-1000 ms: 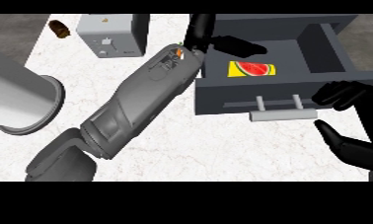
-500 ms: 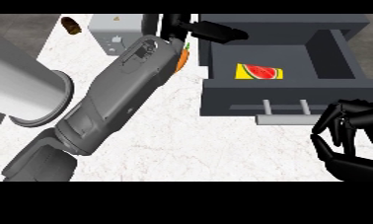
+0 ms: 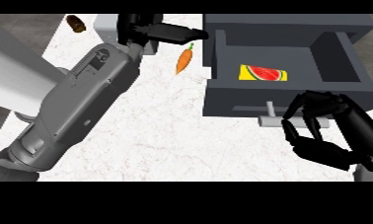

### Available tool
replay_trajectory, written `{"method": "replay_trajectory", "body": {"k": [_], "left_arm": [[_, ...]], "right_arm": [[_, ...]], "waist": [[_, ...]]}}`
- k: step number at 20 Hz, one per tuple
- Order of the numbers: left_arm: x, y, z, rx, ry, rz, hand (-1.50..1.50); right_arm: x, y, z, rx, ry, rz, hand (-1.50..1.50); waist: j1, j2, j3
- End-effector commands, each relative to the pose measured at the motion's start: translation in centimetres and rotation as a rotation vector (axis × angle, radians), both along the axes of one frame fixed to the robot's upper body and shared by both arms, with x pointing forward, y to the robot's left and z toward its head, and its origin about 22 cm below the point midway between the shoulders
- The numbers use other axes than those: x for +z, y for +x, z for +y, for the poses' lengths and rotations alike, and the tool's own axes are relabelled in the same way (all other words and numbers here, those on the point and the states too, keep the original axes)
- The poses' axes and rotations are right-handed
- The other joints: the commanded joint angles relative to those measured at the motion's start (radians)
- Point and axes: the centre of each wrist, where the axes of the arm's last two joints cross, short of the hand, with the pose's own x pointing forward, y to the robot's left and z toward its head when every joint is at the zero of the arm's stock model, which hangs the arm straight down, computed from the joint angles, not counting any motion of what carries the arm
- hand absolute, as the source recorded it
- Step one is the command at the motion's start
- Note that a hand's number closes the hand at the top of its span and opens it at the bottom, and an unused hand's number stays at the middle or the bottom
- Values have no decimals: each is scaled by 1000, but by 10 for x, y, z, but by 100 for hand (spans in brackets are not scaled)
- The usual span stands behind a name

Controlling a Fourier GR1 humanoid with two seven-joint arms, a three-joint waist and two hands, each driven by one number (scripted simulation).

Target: Pick up the cup, place it into the drawer and close the drawer

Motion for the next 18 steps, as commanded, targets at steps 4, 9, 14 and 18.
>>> {"method": "replay_trajectory", "body": {"k": [4,9,14,18], "left_arm": [[-2,-26,49,-7,-21,15,-150],[-16,-38,93,13,-28,36,-150],[-44,-54,133,34,-39,32,-150],[-42,-55,142,53,-49,40,-150]], "right_arm": [[-24,28,25,-12,-268,-19,150],[-65,42,37,12,-503,-10,150],[-91,83,45,6,-599,-36,150],[-116,113,52,11,-594,-30,150]], "waist": [[25,-1,0],[32,3,0],[19,11,0],[5,13,1]]}}
